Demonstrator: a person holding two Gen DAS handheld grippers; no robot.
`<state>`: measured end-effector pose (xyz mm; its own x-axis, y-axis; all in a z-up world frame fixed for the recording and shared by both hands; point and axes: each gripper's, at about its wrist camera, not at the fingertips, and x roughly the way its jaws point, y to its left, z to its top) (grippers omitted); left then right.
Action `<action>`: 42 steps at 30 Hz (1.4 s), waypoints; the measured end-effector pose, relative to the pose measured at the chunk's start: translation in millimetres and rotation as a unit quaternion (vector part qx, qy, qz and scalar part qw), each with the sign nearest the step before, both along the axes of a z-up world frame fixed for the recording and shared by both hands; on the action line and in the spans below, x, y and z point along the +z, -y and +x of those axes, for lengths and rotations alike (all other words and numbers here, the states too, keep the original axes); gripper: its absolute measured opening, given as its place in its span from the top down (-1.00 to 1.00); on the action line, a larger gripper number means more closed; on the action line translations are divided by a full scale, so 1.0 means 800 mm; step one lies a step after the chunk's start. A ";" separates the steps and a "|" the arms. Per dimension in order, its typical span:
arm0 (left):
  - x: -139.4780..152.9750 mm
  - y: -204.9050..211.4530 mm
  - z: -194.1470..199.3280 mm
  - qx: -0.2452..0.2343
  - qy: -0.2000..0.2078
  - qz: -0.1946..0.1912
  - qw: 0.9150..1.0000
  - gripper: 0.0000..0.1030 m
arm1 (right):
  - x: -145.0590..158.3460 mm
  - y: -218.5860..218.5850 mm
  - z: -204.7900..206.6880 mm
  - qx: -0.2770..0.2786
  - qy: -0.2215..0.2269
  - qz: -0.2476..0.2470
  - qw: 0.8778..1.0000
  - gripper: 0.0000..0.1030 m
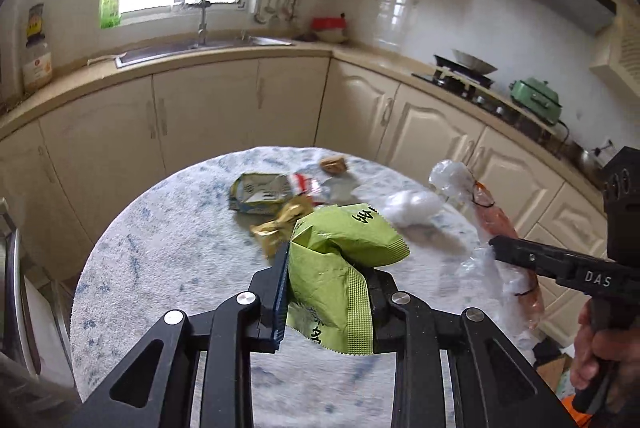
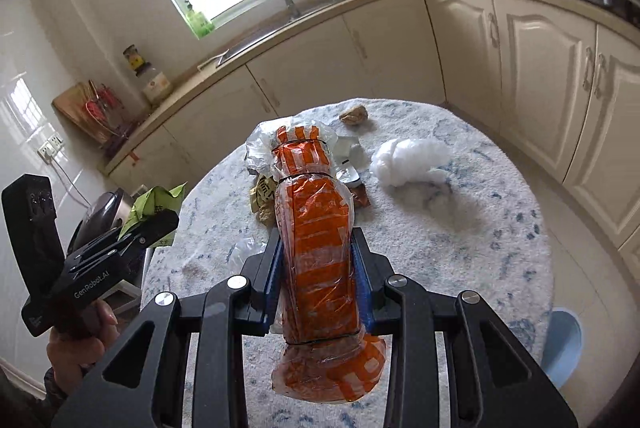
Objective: Collect trash
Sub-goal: 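Carry the sausage pack and green wrapper to the blue bucket and release both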
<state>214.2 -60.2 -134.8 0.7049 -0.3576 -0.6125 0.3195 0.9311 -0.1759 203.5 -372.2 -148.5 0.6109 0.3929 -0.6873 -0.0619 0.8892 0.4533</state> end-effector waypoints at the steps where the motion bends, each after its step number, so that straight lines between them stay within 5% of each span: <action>1: 0.008 0.009 -0.011 -0.006 0.006 0.003 1.000 0.51 | 0.006 0.008 -0.009 -0.007 0.006 -0.003 1.000 0.39; 10: 0.060 0.120 -0.080 -0.082 0.041 0.017 0.996 0.51 | 0.050 0.097 -0.095 -0.096 0.036 -0.023 0.994 0.39; 19: 0.050 0.286 -0.102 -0.214 0.009 -0.004 0.977 0.51 | 0.040 0.229 -0.188 -0.222 0.016 -0.047 0.974 0.39; 29: -0.044 0.465 -0.094 -0.306 -0.086 0.026 0.948 0.50 | -0.059 0.372 -0.257 -0.323 -0.074 -0.042 0.942 0.39; 42: -0.201 0.636 -0.046 -0.345 -0.217 0.128 0.904 0.42 | -0.252 0.465 -0.235 -0.361 -0.184 0.034 0.914 0.34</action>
<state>177.5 -569.2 -295.4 0.0410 -0.4279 -0.9029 0.7925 0.5642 -0.2314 15.2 -744.2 -350.5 0.4609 0.0280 -0.8870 0.6974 0.6067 0.3816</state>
